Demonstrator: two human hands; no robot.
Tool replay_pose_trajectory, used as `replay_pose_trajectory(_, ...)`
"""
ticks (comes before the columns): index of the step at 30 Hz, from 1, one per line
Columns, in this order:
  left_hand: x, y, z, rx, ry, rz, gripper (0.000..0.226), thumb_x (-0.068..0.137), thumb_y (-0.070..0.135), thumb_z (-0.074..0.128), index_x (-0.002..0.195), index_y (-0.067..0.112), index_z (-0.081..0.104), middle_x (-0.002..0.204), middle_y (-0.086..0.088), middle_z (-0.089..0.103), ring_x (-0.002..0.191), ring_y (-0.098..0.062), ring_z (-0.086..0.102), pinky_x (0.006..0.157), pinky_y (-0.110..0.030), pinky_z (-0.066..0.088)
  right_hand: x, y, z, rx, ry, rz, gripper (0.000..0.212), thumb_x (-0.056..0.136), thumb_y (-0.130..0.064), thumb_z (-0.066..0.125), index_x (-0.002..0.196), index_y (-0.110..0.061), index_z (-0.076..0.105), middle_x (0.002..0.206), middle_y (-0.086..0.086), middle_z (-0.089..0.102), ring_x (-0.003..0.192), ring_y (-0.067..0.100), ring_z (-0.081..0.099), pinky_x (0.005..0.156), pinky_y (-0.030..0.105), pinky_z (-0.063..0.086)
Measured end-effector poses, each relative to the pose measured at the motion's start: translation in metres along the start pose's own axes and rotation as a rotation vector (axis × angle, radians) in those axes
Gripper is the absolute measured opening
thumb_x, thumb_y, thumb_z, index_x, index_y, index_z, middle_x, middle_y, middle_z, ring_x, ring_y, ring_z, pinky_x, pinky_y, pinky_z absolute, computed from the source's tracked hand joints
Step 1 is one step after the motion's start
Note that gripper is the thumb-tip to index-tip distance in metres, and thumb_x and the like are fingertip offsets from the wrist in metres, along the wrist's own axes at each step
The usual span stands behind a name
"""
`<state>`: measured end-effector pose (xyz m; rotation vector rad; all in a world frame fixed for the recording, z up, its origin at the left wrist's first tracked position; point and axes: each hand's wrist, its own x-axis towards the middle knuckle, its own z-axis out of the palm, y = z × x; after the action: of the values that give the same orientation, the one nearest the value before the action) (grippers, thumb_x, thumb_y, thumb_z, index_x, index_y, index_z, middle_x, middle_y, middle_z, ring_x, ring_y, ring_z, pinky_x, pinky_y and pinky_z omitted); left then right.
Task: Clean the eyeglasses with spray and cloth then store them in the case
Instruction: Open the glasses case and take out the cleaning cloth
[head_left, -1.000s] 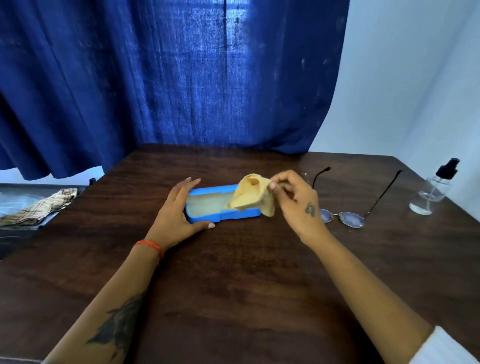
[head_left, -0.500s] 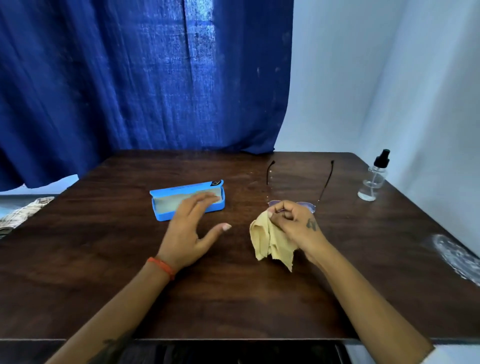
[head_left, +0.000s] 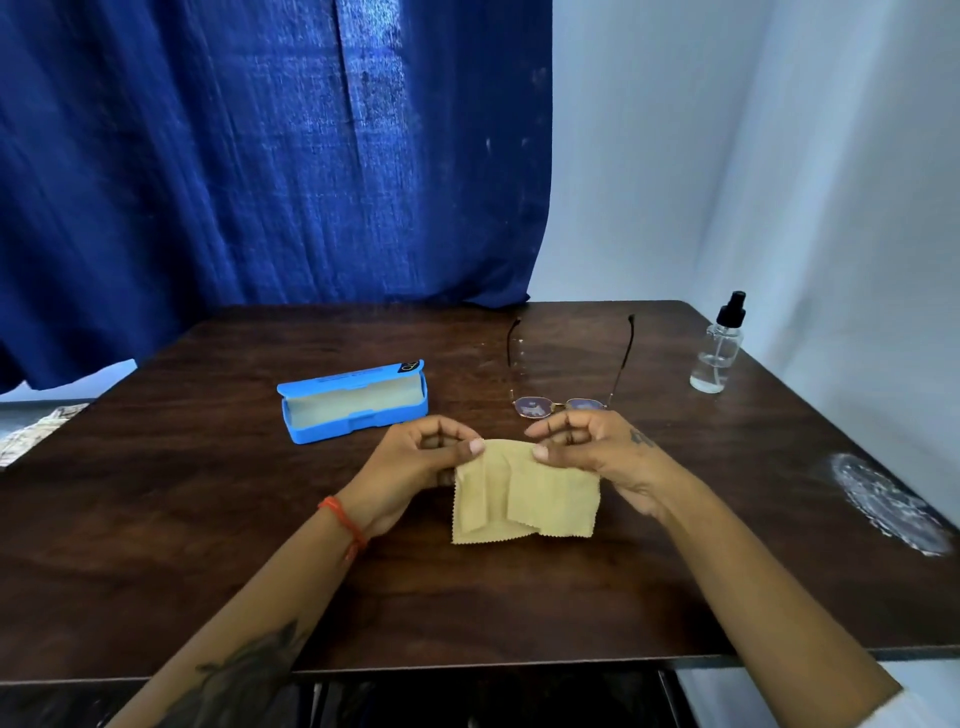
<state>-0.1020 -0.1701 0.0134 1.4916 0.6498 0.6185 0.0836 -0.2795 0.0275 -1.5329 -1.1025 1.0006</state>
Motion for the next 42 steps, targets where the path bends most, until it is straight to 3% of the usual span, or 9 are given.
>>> replay_pose_trajectory(5,-0.006,0.007,-0.018,-0.019,-0.057,-0.097,0.017,0.081,0.002,0.063,0.097,0.009,0.064,0.083,-0.001,0.071,0.080,-0.009,0.067,0.069,-0.022,0.055,-0.004,-0.001,-0.010,-0.116,-0.030,0.040,0.020,0.068,-0.002,0.077,0.086,-0.011,0.071,0.076,0.001,0.068,0.075,0.011,0.060,0.068,0.017,0.050)
replay_pose_trajectory(8,-0.010,0.009,-0.027,0.111,-0.081,-0.122,0.019,0.082,0.001,0.063,0.100,0.006,0.064,0.088,-0.005,0.069,0.085,-0.013,0.066,0.075,-0.026,0.057,-0.005,-0.004,-0.012,-0.133,-0.059,0.075,0.013,0.071,-0.009,0.077,0.083,-0.012,0.071,0.074,0.000,0.070,0.068,0.006,0.060,0.055,0.016,0.047)
replay_pose_trajectory(17,-0.018,0.008,-0.034,0.376,0.086,0.005,0.018,0.078,-0.008,0.060,0.079,0.010,0.063,0.075,-0.004,0.062,0.071,-0.012,0.058,0.069,-0.023,0.052,-0.004,-0.001,-0.011,-0.135,0.037,0.067,0.011,0.072,-0.012,0.077,0.077,-0.009,0.068,0.064,0.000,0.065,0.060,0.008,0.058,0.055,0.020,0.049)
replay_pose_trajectory(23,-0.027,0.020,-0.042,-0.060,-0.146,-0.084,0.015,0.075,-0.007,0.058,0.079,0.008,0.058,0.063,0.002,0.063,0.060,-0.007,0.060,0.057,-0.019,0.052,-0.011,-0.005,-0.022,-0.033,-0.041,0.078,0.004,0.076,-0.010,0.072,0.076,-0.011,0.068,0.062,-0.004,0.064,0.056,0.005,0.058,0.051,0.018,0.050)
replay_pose_trajectory(28,-0.014,0.006,-0.042,0.347,-0.019,-0.104,0.011,0.082,-0.001,0.061,0.085,0.010,0.061,0.077,-0.004,0.062,0.071,-0.009,0.060,0.065,-0.018,0.054,0.003,0.004,-0.013,-0.238,0.097,0.053,0.007,0.076,-0.010,0.074,0.082,-0.010,0.070,0.067,0.001,0.067,0.061,0.007,0.060,0.052,0.018,0.049)
replay_pose_trajectory(33,-0.008,-0.007,-0.040,0.723,0.161,0.248,0.014,0.081,0.006,0.065,0.083,0.019,0.062,0.081,0.009,0.063,0.076,0.000,0.059,0.070,-0.007,0.045,0.017,0.022,-0.001,-0.645,0.328,-0.187,0.007,0.073,-0.016,0.076,0.078,-0.018,0.072,0.075,-0.003,0.067,0.070,0.008,0.059,0.067,0.019,0.043)
replay_pose_trajectory(36,-0.017,-0.011,-0.040,0.810,0.121,0.431,0.022,0.077,0.003,0.069,0.083,0.024,0.065,0.084,0.011,0.066,0.086,-0.003,0.059,0.074,-0.010,0.046,0.009,0.026,-0.001,-0.679,0.410,-0.354,0.008,0.073,-0.015,0.076,0.079,-0.020,0.073,0.075,-0.009,0.069,0.070,0.007,0.061,0.069,0.019,0.045)
replay_pose_trajectory(39,-0.028,-0.014,-0.045,0.847,0.042,0.499,0.025,0.073,0.008,0.074,0.082,0.030,0.068,0.082,0.012,0.068,0.086,-0.005,0.059,0.075,-0.015,0.047,-0.007,0.032,-0.003,-0.677,0.389,-0.470,0.015,0.069,-0.010,0.077,0.072,-0.024,0.073,0.071,-0.016,0.068,0.065,0.008,0.062,0.066,0.023,0.049)
replay_pose_trajectory(42,-0.036,-0.013,-0.046,0.797,-0.064,0.398,0.025,0.069,0.015,0.079,0.079,0.036,0.069,0.078,0.012,0.071,0.088,-0.006,0.058,0.074,-0.022,0.047,-0.019,0.038,-0.008,-0.722,0.299,-0.549,0.024,0.065,0.001,0.075,0.069,-0.022,0.072,0.073,-0.015,0.069,0.072,0.004,0.064,0.072,0.026,0.051)
